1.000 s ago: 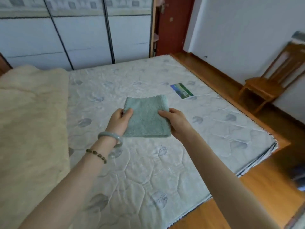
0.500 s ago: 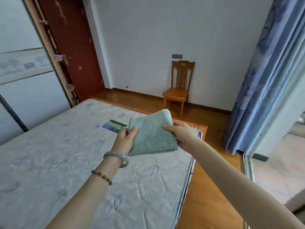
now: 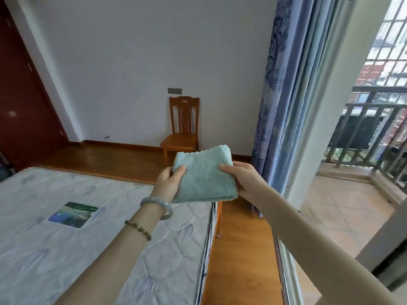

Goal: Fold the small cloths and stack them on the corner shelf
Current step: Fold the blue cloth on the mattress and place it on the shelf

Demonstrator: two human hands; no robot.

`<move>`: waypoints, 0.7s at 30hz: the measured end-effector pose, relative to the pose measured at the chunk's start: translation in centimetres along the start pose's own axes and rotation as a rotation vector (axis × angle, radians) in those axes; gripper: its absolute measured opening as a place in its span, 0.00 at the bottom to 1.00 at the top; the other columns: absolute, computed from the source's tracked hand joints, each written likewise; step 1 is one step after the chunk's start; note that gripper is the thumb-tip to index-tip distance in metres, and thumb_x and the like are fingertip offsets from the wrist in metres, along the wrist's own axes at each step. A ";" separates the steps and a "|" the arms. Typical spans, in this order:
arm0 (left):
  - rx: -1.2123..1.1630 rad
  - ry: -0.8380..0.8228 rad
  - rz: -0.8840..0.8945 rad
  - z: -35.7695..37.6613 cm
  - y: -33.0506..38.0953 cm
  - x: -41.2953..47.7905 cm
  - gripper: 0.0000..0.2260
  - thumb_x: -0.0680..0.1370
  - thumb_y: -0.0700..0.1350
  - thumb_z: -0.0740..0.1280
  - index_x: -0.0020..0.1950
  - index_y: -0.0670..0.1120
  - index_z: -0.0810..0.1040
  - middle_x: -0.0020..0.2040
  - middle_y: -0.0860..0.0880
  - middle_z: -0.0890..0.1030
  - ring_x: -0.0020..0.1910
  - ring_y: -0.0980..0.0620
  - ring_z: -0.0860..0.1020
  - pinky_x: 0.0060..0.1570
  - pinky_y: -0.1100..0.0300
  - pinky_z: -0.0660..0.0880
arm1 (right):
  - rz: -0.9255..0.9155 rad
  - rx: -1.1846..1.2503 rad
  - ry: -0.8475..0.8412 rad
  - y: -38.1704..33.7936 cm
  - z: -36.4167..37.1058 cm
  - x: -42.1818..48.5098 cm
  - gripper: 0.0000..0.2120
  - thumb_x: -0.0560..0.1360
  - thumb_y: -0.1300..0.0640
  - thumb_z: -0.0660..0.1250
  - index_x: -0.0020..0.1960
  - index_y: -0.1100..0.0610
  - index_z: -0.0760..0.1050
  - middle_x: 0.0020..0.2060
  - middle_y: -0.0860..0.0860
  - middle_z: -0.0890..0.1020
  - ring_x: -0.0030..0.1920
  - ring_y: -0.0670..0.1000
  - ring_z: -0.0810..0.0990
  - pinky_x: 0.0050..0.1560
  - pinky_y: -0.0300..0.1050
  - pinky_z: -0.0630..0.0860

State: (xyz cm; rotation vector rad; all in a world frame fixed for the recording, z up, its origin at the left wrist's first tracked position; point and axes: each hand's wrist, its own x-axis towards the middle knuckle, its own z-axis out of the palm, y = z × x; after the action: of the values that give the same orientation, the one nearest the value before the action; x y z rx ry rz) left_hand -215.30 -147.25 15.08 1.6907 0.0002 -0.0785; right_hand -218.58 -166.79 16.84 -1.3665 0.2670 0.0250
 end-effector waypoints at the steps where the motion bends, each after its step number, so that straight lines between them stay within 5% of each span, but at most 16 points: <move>1: 0.006 -0.019 -0.004 1.2 0.3 1.1 0.16 0.78 0.54 0.64 0.58 0.45 0.76 0.52 0.45 0.81 0.49 0.47 0.80 0.49 0.52 0.78 | 0.004 0.008 0.018 -0.2 -1.1 1.0 0.15 0.74 0.59 0.71 0.58 0.62 0.77 0.54 0.58 0.82 0.53 0.57 0.82 0.55 0.55 0.79; 8: 0.002 -0.123 0.026 9.0 2.0 9.9 0.13 0.78 0.54 0.63 0.56 0.47 0.76 0.50 0.48 0.81 0.46 0.52 0.80 0.38 0.61 0.74 | -0.007 0.087 0.109 -2.2 -8.0 8.7 0.15 0.73 0.59 0.71 0.58 0.63 0.77 0.52 0.58 0.83 0.52 0.58 0.83 0.55 0.56 0.79; 14: 0.007 -0.152 0.018 14.8 1.9 19.8 0.11 0.78 0.58 0.61 0.49 0.52 0.77 0.53 0.47 0.81 0.52 0.48 0.80 0.58 0.47 0.75 | -0.007 0.142 0.109 -3.9 -12.6 17.9 0.14 0.73 0.61 0.71 0.56 0.65 0.77 0.53 0.60 0.82 0.53 0.59 0.83 0.53 0.54 0.80; 21: 0.021 -0.159 0.046 19.5 4.6 33.3 0.16 0.79 0.58 0.60 0.57 0.48 0.76 0.53 0.48 0.80 0.51 0.50 0.80 0.55 0.50 0.77 | -0.057 0.110 0.087 -8.7 -15.5 31.3 0.14 0.73 0.61 0.71 0.57 0.65 0.77 0.52 0.59 0.83 0.51 0.58 0.84 0.51 0.53 0.81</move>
State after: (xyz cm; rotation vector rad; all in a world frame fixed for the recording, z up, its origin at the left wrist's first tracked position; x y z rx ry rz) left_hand -182.89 -168.62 15.58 1.7008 -0.1583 -0.1788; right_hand -189.44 -187.93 16.07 -1.2664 0.2985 -0.0956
